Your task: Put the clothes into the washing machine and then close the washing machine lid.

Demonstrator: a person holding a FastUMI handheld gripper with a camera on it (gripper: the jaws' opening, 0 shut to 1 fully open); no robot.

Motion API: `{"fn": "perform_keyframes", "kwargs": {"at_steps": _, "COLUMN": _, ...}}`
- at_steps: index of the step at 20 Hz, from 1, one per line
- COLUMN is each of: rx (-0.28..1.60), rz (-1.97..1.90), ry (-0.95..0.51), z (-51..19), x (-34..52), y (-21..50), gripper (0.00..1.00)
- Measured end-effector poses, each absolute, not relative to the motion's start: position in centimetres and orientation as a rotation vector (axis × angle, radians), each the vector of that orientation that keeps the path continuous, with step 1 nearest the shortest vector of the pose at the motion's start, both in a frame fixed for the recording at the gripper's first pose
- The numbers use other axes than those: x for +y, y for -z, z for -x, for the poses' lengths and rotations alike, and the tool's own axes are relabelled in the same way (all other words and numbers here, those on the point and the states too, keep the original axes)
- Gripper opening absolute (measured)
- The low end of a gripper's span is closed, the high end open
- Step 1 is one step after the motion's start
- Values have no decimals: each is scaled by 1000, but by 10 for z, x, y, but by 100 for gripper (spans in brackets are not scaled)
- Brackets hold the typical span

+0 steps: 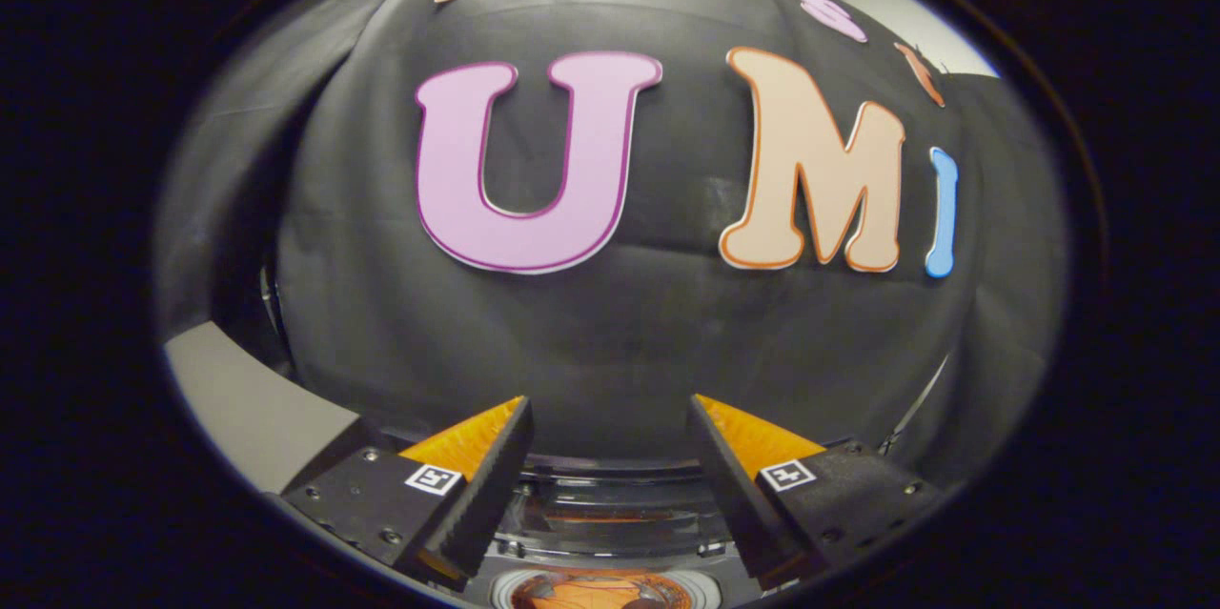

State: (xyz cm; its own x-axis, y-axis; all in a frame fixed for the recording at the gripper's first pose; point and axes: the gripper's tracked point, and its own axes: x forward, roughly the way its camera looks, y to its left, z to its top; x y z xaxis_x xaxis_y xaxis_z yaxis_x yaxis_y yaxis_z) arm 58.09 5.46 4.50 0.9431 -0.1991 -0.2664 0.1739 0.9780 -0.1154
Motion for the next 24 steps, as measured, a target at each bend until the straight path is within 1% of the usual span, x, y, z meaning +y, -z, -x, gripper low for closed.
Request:
{"fn": "perform_keyframes", "kwargs": {"at_steps": 2, "rx": 240, "rz": 53, "ry": 198, "z": -591, "x": 48, "y": -48, "gripper": 98}}
{"fn": "perform_keyframes", "kwargs": {"at_steps": 5, "rx": 355, "rz": 41, "ry": 244, "z": -594, "x": 35, "y": -13, "gripper": 98}}
{"fn": "perform_keyframes", "kwargs": {"at_steps": 6, "rx": 410, "rz": 40, "ry": 225, "z": -591, "x": 33, "y": 7, "gripper": 98}}
{"fn": "perform_keyframes", "kwargs": {"at_steps": 7, "rx": 385, "rz": -34, "ry": 216, "z": -590, "x": 36, "y": 2, "gripper": 98}}
{"fn": "perform_keyframes", "kwargs": {"at_steps": 8, "rx": 318, "rz": -27, "ry": 204, "z": -594, "x": 35, "y": -9, "gripper": 98}}
{"fn": "perform_keyframes", "kwargs": {"at_steps": 9, "rx": 382, "rz": 1, "ry": 186, "z": -584, "x": 34, "y": -1, "gripper": 98}}
{"fn": "perform_keyframes", "kwargs": {"at_steps": 11, "rx": 346, "rz": -21, "ry": 197, "z": -576, "x": 36, "y": -9, "gripper": 98}}
{"fn": "perform_keyframes", "kwargs": {"at_steps": 12, "rx": 373, "rz": -9, "ry": 196, "z": -571, "x": 35, "y": -7, "gripper": 99}}
{"fn": "perform_keyframes", "kwargs": {"at_steps": 24, "rx": 338, "rz": -1, "ry": 203, "z": -542, "x": 42, "y": -12, "gripper": 98}}
